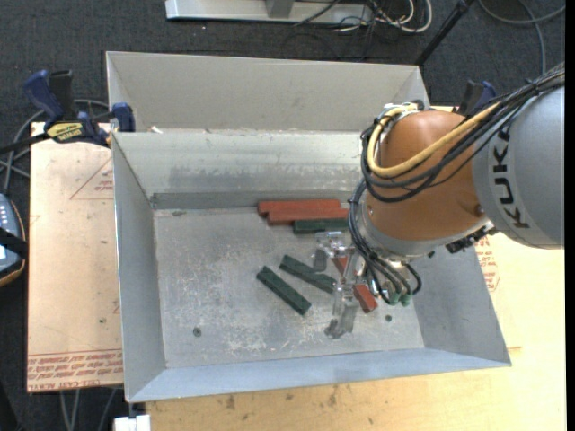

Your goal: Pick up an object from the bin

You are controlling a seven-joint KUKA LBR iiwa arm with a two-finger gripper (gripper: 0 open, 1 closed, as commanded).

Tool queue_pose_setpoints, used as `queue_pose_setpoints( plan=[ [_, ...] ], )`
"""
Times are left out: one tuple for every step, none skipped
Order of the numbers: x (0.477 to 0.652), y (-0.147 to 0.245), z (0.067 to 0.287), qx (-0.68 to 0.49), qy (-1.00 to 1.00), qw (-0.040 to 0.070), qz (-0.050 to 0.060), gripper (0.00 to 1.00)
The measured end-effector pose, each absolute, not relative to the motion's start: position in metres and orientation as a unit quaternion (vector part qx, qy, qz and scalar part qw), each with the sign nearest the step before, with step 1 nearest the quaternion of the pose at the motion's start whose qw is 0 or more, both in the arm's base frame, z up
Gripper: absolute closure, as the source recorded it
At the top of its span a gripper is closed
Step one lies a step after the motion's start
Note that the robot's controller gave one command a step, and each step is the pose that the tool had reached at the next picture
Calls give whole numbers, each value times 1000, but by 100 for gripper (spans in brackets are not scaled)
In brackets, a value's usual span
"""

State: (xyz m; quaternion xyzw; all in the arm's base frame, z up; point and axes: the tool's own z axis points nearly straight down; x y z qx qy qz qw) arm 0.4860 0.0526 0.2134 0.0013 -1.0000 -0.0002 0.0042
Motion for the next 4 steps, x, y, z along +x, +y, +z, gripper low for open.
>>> queue_pose_setpoints(
  plan=[
    [557, 41, 110, 94, -996, 0, 0, 0],
    [605, 49, 71, 518, -855, -3, -1, 0],
    [628, 14, 109, 509, -860, -4, 2, 0],
    [645, -39, 71, 719, -695, -2, 0, 0]
  ],
)
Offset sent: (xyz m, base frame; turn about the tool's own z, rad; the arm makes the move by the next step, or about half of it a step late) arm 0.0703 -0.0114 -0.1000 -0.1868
